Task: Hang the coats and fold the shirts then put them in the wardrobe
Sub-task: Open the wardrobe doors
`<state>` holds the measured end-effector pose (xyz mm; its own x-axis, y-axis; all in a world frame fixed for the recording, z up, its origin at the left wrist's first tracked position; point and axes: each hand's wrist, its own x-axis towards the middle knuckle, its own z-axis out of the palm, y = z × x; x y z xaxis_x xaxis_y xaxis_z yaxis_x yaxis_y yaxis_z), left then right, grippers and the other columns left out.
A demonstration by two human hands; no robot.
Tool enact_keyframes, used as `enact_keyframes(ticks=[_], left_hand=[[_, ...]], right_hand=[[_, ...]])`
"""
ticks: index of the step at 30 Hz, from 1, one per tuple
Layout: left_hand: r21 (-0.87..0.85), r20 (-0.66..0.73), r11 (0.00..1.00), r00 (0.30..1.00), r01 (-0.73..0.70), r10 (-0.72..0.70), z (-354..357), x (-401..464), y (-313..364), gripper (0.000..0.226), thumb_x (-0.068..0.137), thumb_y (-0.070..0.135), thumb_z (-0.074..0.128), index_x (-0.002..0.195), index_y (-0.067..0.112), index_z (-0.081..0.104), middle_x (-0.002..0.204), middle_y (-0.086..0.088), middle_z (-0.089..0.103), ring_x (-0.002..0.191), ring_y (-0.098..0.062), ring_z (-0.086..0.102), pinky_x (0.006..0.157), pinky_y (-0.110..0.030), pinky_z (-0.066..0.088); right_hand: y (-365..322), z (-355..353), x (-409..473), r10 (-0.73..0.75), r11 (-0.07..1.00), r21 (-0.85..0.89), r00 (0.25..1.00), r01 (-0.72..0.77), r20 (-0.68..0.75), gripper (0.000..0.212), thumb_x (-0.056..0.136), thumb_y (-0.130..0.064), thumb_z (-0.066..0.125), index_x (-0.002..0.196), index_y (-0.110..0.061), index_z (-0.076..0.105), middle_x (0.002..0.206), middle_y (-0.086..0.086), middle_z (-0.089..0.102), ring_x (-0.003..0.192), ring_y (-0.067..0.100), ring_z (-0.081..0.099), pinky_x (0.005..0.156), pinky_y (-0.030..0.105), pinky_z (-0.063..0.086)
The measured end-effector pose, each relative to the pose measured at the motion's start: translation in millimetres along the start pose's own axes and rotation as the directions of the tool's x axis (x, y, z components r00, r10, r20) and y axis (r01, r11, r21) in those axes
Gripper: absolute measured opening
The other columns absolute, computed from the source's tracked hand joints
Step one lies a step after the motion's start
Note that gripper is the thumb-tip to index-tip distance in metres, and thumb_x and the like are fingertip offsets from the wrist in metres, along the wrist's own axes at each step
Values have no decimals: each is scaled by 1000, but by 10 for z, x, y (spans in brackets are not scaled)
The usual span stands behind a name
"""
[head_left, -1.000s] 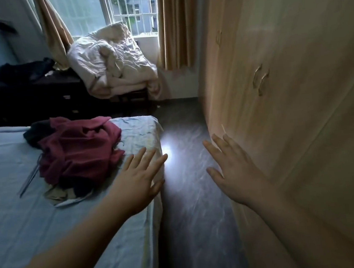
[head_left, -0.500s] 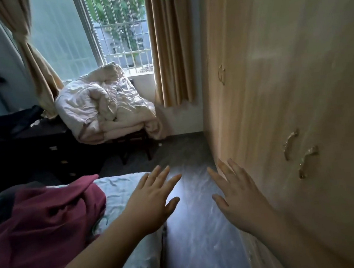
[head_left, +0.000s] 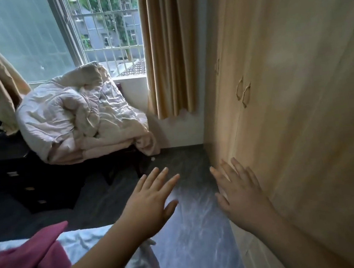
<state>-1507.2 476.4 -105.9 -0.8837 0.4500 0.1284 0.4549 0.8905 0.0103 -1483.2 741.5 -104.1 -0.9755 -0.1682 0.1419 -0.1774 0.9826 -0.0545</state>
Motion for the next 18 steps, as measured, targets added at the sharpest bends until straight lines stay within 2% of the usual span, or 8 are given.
enact_keyframes(ticks=[2,5,6,8,9,11,15,18], left_hand=[[-28,28,999,999,-30,31,103,542,-249,68,90,67,11,152,45,-5,165,5,2,151,-19,-8,123,-43,3],[-60,39,995,995,-86,88,178,1392,-528,67,91,65,16,146,48,-19,165,5,-4,149,-17,-15,124,-45,2],[-62,40,991,992,-116,118,171,1672,-594,66,91,64,16,145,48,-20,165,4,-5,148,-17,-17,123,-45,0],[-60,35,983,984,-174,176,168,2204,-694,68,90,64,12,150,45,-13,165,3,-4,147,-17,-17,123,-44,-2],[-63,30,978,979,-198,200,186,2452,-738,69,89,64,11,152,44,-8,165,2,-2,148,-18,-15,123,-43,-2],[-80,30,962,964,-262,265,218,2917,-794,68,91,64,14,153,42,-2,165,1,3,150,-20,-9,123,-44,1],[-57,75,922,919,-383,387,418,3855,-928,66,93,62,17,153,42,-1,165,2,2,151,-23,-7,123,-46,3],[-15,82,899,896,-437,437,633,4635,-1072,66,94,62,20,154,40,6,165,0,11,152,-25,2,123,-46,8]], right_hand=[[94,23,486,27,999,-20,999,-27,18,65,89,-50,29,151,-30,35,159,4,32,148,29,23,114,52,26],[318,77,1124,49,997,-62,997,-45,52,62,94,-50,28,154,-35,22,165,0,14,152,25,6,120,43,6],[392,90,1320,70,995,-79,997,-67,36,62,93,-50,33,153,-35,24,164,-1,18,151,24,8,120,41,5],[531,116,1647,133,986,-105,990,-128,43,61,88,-49,42,147,-33,40,154,2,40,144,26,25,115,42,15],[601,149,1788,162,981,-114,986,-156,47,61,86,-49,44,144,-31,44,151,3,44,142,27,31,112,43,21],[759,264,2054,199,975,-114,979,-193,45,61,86,-48,46,144,-30,42,152,4,43,141,29,35,112,44,26],[1138,451,2674,284,956,-83,959,-283,-2,64,87,-43,55,147,-28,39,155,4,37,142,31,34,111,44,21],[1451,634,3197,368,928,-54,930,-368,-17,68,85,-42,57,149,-27,38,156,5,34,143,32,31,111,47,26]])
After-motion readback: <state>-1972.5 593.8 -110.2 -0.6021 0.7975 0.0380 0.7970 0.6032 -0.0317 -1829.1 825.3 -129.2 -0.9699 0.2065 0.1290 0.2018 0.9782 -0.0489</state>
